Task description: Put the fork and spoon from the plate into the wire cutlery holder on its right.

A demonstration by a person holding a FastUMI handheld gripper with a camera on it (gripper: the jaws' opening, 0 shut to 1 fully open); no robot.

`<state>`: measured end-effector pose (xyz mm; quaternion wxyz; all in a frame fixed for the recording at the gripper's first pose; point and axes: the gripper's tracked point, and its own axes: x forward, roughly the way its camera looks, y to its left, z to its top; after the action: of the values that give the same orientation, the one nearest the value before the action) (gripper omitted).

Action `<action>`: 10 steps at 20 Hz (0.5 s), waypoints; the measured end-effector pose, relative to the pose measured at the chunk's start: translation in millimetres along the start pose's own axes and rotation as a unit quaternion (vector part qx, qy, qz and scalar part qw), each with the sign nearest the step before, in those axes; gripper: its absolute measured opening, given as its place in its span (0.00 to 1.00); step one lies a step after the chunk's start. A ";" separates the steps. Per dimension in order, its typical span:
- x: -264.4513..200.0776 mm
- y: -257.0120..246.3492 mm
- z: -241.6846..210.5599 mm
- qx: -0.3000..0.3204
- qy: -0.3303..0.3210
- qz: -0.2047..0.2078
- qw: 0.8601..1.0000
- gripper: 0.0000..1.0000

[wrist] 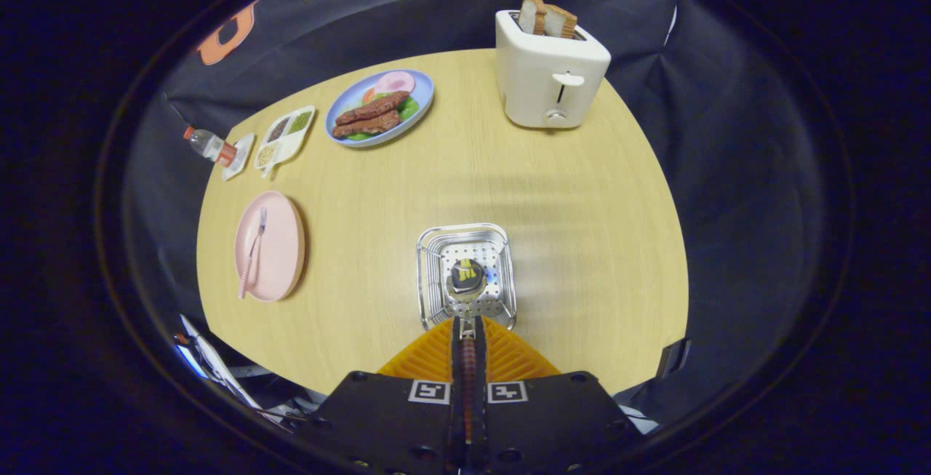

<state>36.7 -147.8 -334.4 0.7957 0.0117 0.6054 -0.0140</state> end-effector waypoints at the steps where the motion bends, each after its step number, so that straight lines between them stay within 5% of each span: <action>1: 7.2 -1.1 3.0 0.000 0.006 -0.006 1.000 0.05; 10: 28.8 -9.9 9.5 0.011 0.004 -0.032 0.999 0.07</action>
<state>53.2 -158.2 -359.6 0.7920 0.0005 0.6088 -0.0461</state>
